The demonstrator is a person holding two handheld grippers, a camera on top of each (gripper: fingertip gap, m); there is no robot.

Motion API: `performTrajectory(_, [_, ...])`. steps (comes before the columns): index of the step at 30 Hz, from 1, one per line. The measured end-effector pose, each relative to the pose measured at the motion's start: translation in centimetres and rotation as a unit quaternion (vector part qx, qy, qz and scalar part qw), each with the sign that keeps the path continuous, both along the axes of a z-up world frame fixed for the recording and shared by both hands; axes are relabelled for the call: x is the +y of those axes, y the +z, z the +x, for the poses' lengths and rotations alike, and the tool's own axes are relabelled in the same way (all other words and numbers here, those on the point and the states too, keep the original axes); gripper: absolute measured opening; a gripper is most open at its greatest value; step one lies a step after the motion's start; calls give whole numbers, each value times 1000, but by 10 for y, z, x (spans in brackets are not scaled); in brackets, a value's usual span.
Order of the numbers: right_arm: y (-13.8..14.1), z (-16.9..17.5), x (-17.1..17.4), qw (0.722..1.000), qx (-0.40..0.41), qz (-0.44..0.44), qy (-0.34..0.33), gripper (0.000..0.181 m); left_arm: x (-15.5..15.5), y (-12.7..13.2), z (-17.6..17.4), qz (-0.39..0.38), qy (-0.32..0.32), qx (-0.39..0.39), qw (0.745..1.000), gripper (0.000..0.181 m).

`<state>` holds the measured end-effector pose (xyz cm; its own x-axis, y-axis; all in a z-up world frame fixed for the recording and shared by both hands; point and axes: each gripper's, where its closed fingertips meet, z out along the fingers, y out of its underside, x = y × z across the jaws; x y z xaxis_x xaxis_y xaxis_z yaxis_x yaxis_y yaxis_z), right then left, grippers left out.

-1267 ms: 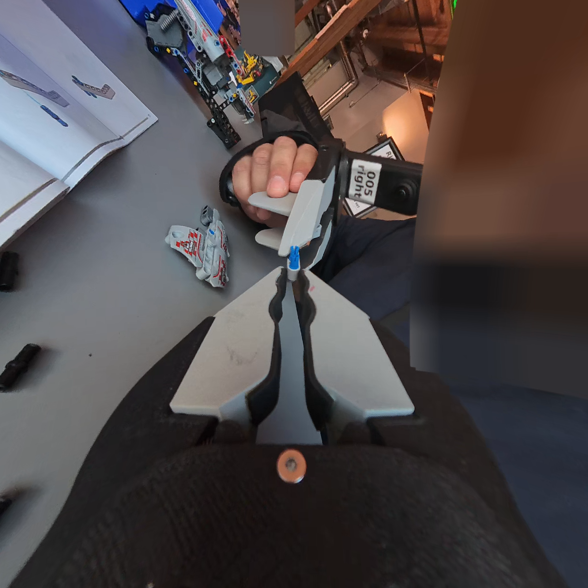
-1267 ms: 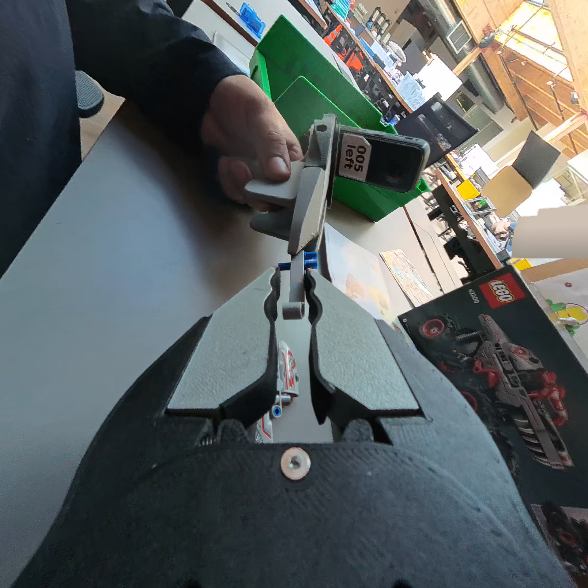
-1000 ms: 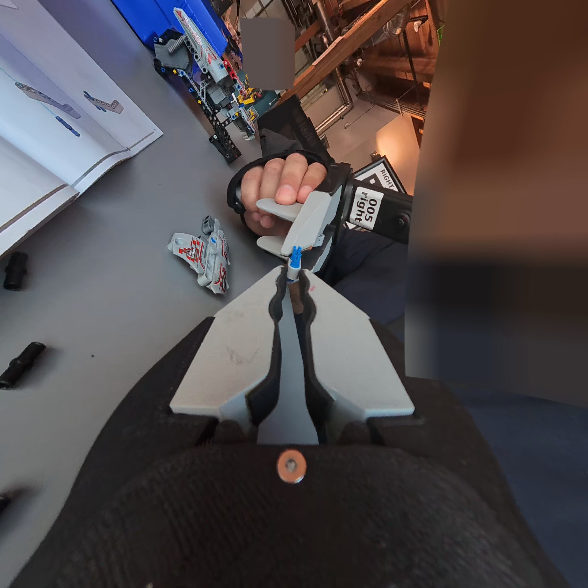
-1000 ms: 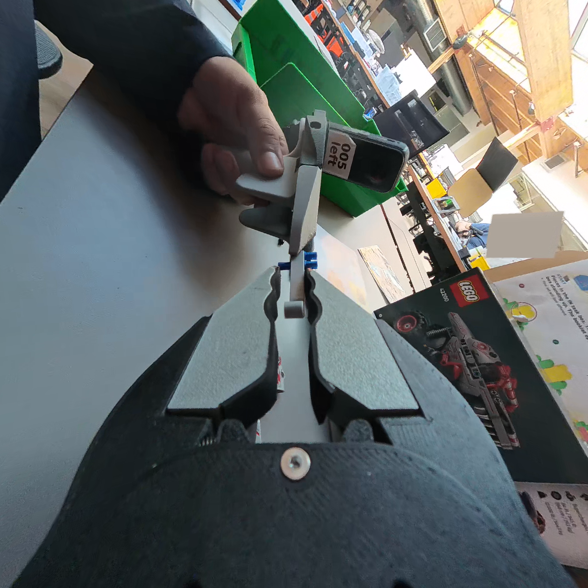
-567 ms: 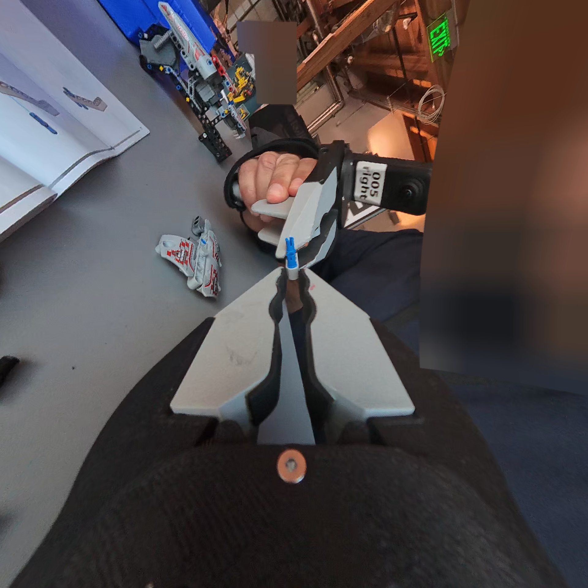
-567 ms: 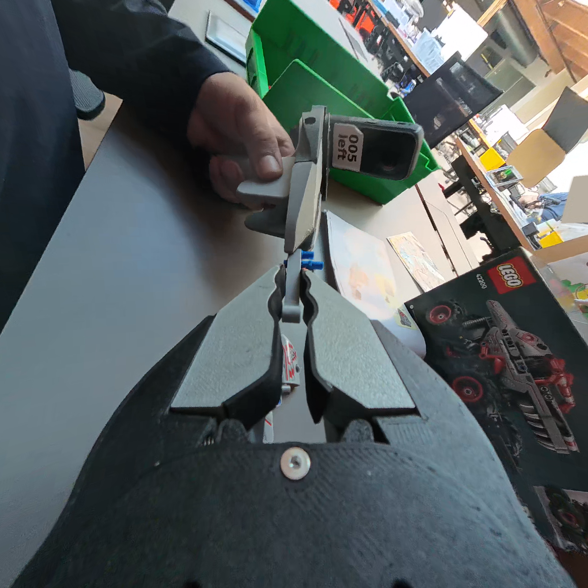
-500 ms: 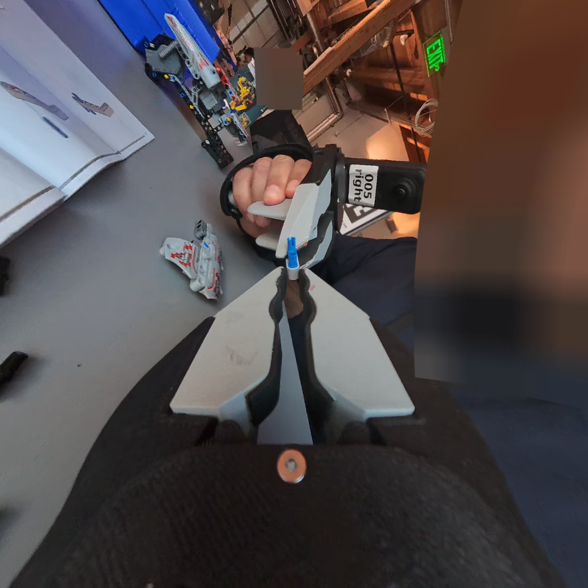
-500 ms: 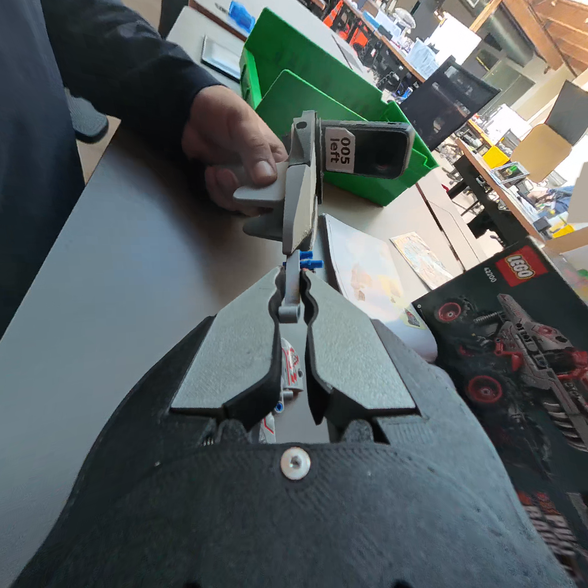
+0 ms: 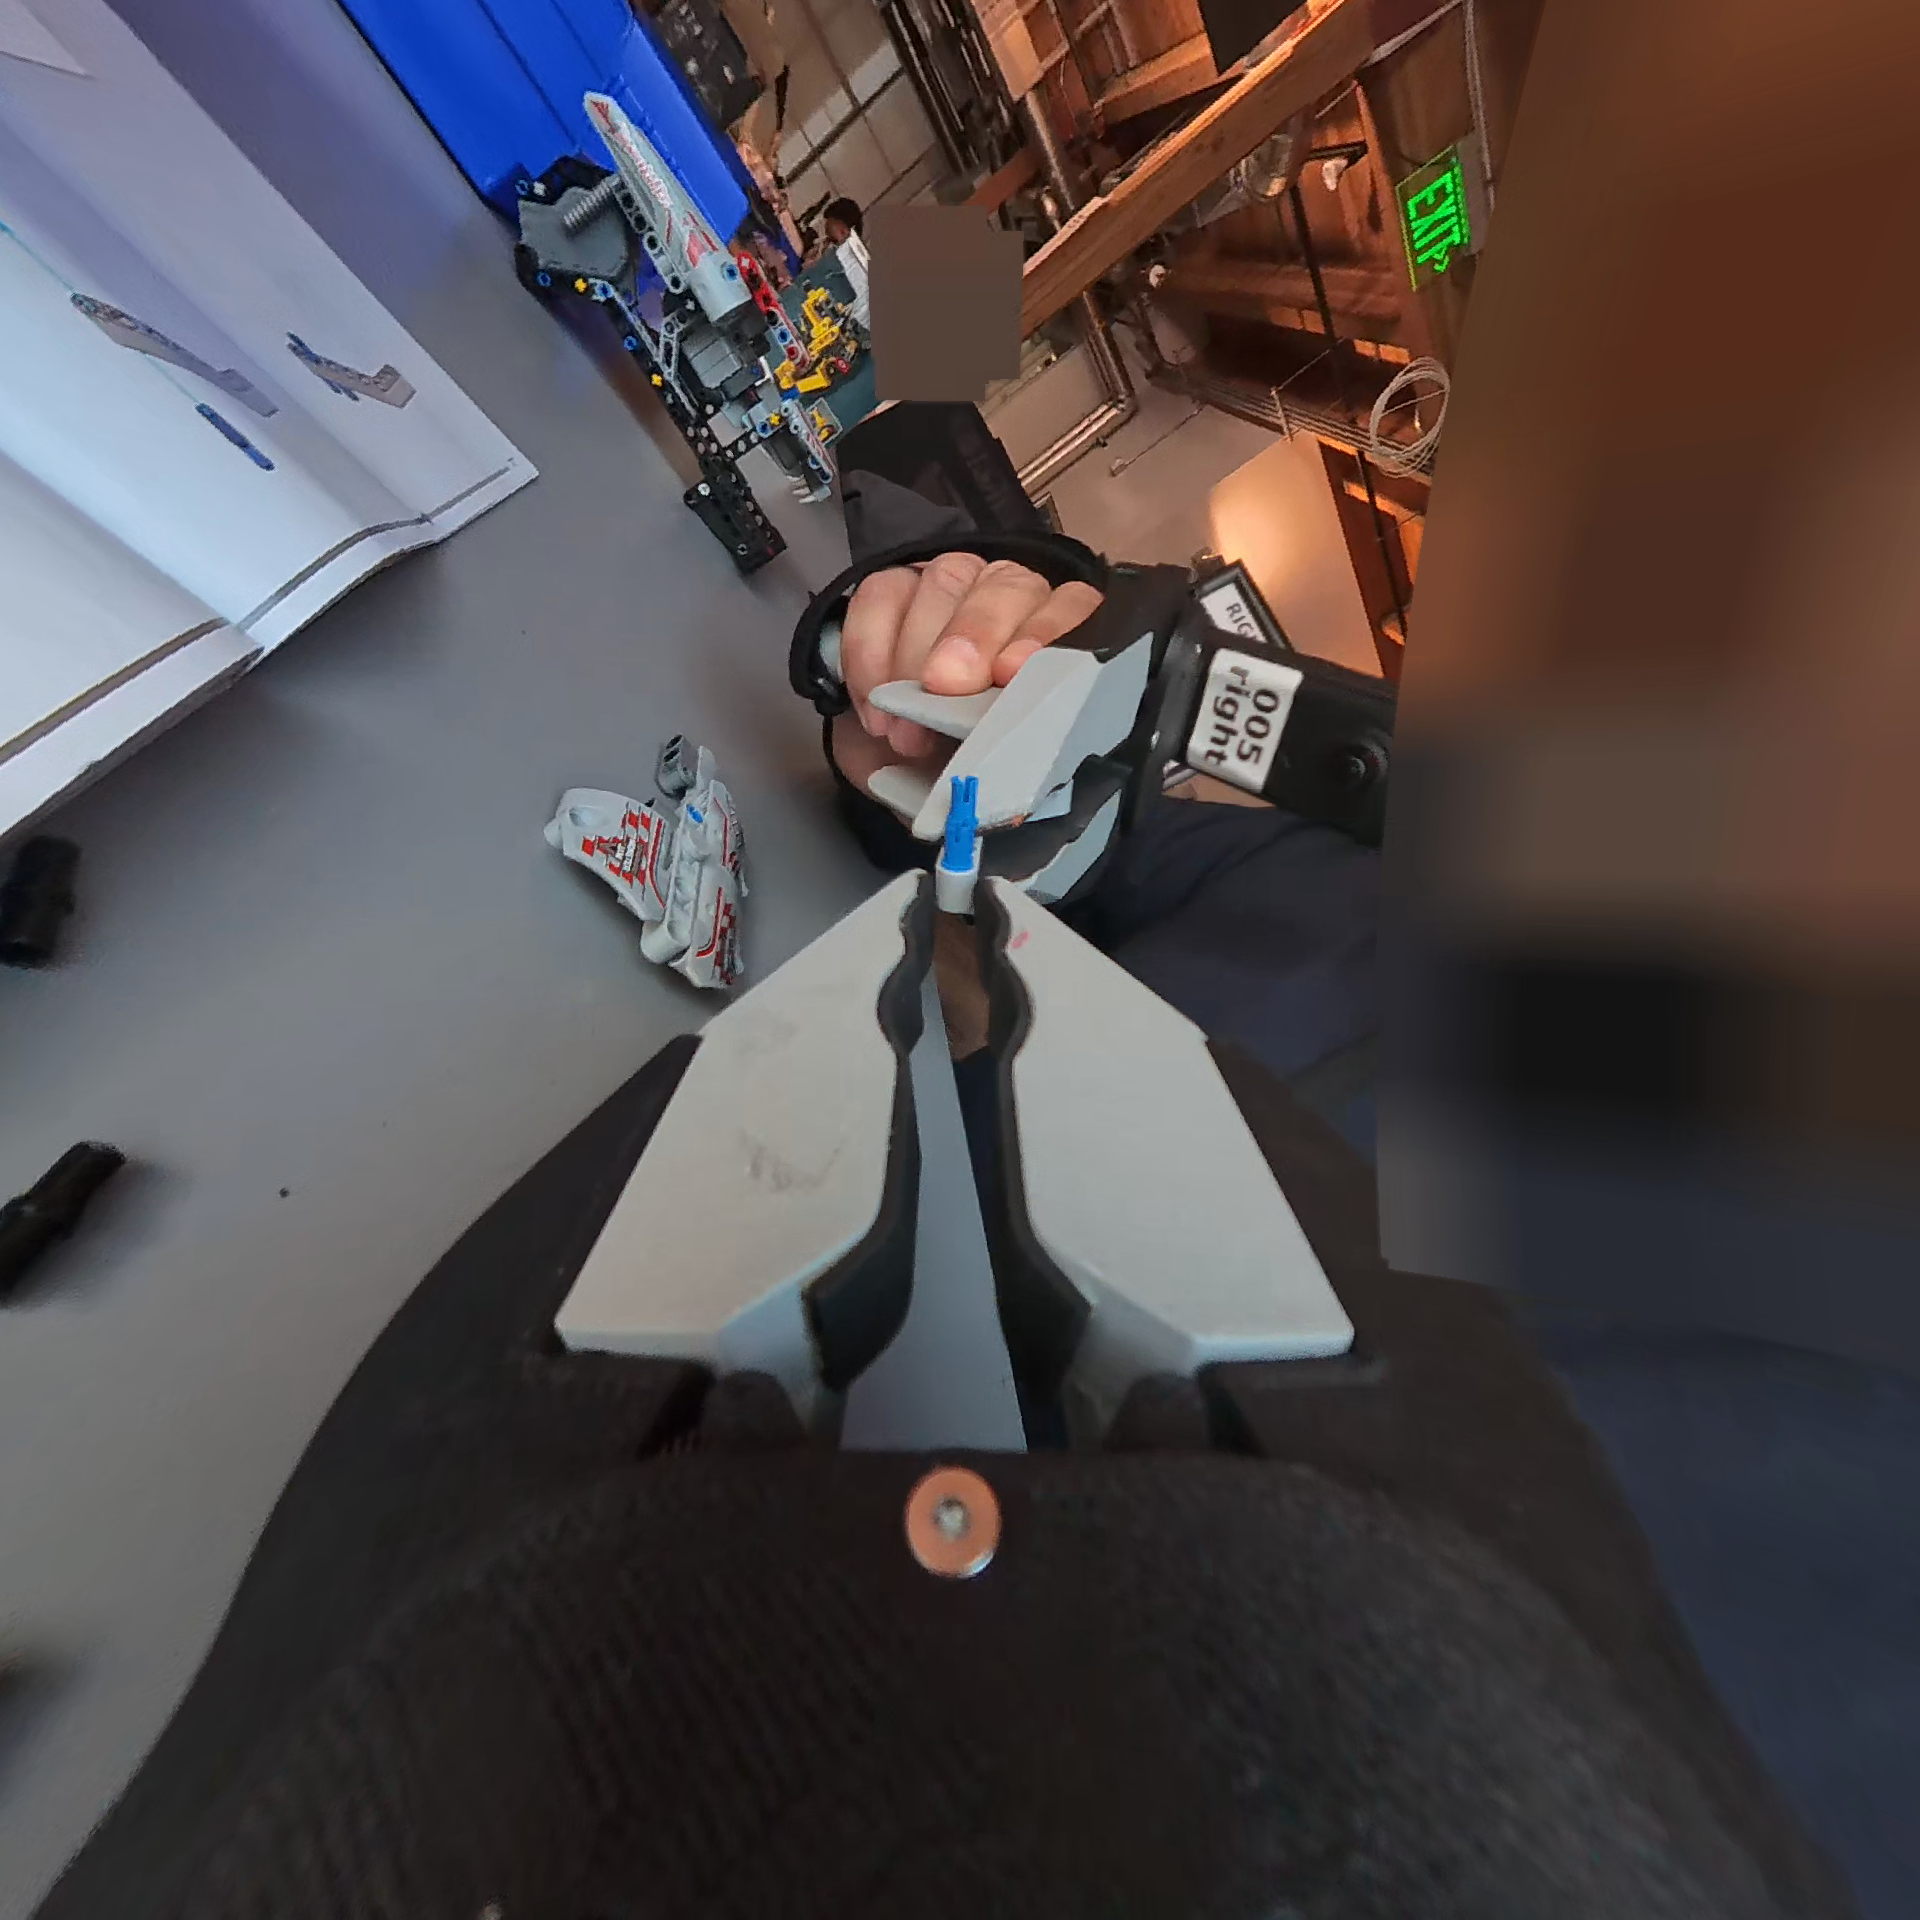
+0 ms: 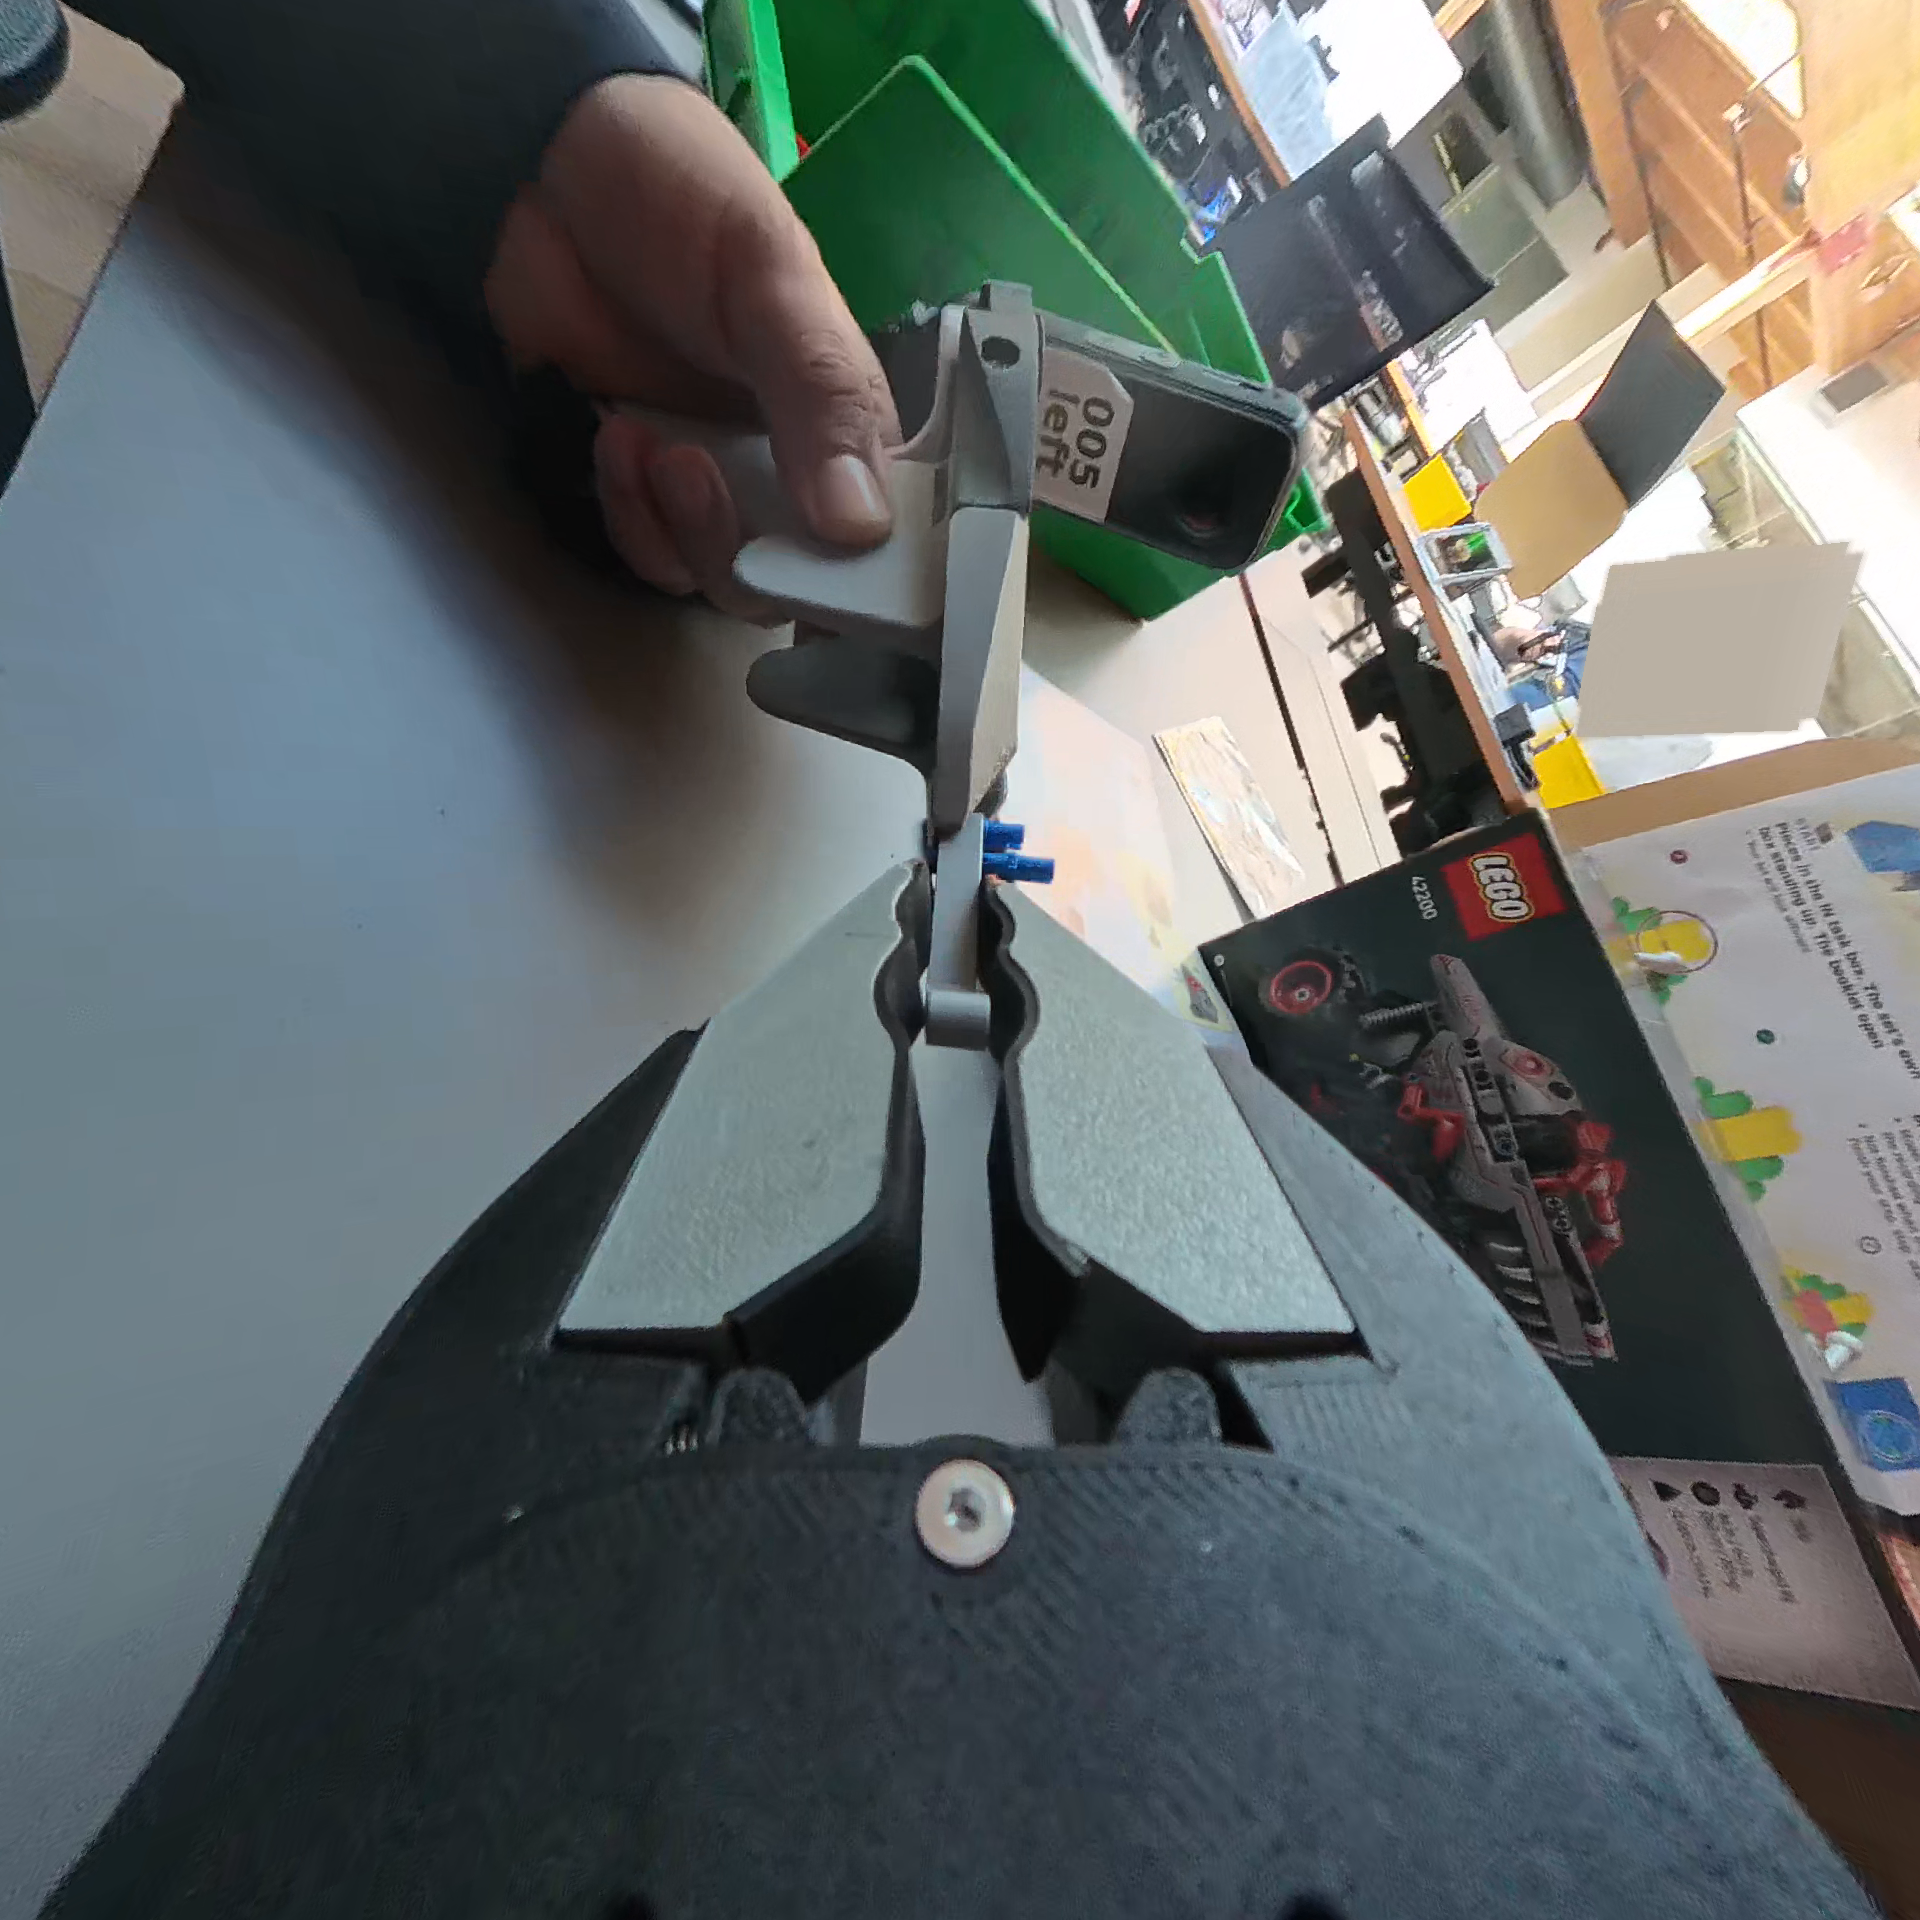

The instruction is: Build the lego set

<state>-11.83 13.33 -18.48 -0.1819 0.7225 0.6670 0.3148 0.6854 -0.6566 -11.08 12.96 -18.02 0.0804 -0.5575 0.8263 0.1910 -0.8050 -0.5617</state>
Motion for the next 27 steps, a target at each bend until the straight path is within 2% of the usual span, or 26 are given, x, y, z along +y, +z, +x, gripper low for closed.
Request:
performTrajectory(1, [3,0,-1,1000,9,-5,6,4,-1,3,0,6,-3,-7,1000,5])
performTrajectory(3, [3,-3,-1,999,27,-23,22,5,-1,3,-2,10,-2,1,1000,5])
performTrajectory(8, [12,4,0,986,42,-144,72,7,4,0,-8,33,20,36,999,5])
performTrajectory(10, [20,8,3,973,53,-208,84,17,3,1,-8,31,14,31,999,5])
performTrajectory(14, [23,7,2,917,17,-380,118,27,1,1,-4,38,6,34,999,5])
performTrajectory(16, [26,8,-2,882,3,-450,143,26,0,-2,-1,43,4,50,998,4])
performTrajectory(20, [31,10,11,824,5,-548,144,20,0,-4,0,72,14,85,994,5])
performTrajectory(22, [18,6,14,820,-22,-559,121,21,1,-7,1,84,18,110,990,5])
performTrajectory(25, [2,-1,7,840,-56,-530,101,17,2,-11,2,102,25,139,985,5])
performTrajectory(27, [-2,-3,2,850,-69,-513,100,4,2,-13,3,105,27,149,983,5])
